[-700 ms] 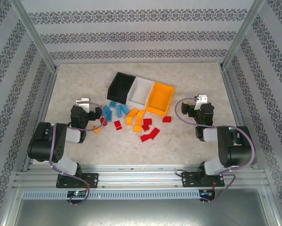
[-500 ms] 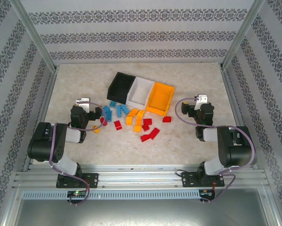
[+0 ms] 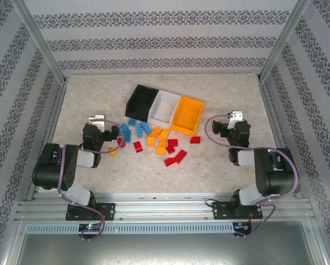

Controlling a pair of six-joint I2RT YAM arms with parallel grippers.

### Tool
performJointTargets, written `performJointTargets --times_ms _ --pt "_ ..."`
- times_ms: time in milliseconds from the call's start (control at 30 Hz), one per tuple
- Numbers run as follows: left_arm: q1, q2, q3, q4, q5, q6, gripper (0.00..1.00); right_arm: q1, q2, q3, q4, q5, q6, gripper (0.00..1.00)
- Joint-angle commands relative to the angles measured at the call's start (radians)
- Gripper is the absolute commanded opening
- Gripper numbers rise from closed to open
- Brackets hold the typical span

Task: Sort the legos into containers by color

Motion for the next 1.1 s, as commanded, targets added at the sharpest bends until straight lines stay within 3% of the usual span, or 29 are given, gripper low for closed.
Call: performJointTargets --times_ms 0,467,567,833,933,1067 --pt "0.011 -0.004 0.015 -0.007 0.020 0.017 1.00 0.000 0.004 0.014 0.015 -0.020 0.009 0.98" --pt "0.011 -0.004 0.013 -0.004 0.019 0.017 1.00 0.000 0.003 0.013 0.016 -0.020 0.009 0.98" --pt "0.011 -0.003 0.024 -0.023 -0.056 -0.009 1.00 -0.001 0.004 0.014 0.016 -0.021 0.010 0.98" --pt "0.011 -0.004 0.024 -0.022 -0.063 -0.012 1.00 -0.008 0.000 0.018 0.007 -0.028 0.014 0.98" --pt "0.011 -0.021 0.019 -0.023 -0.078 -0.017 1.00 -0.008 -0.039 0.044 -0.072 0.016 0.031 0.98" --pt "0.011 -0.147 0.083 -0.247 -0.185 -0.055 1.00 -0.004 -0.156 0.125 -0.312 0.084 0.050 0.98"
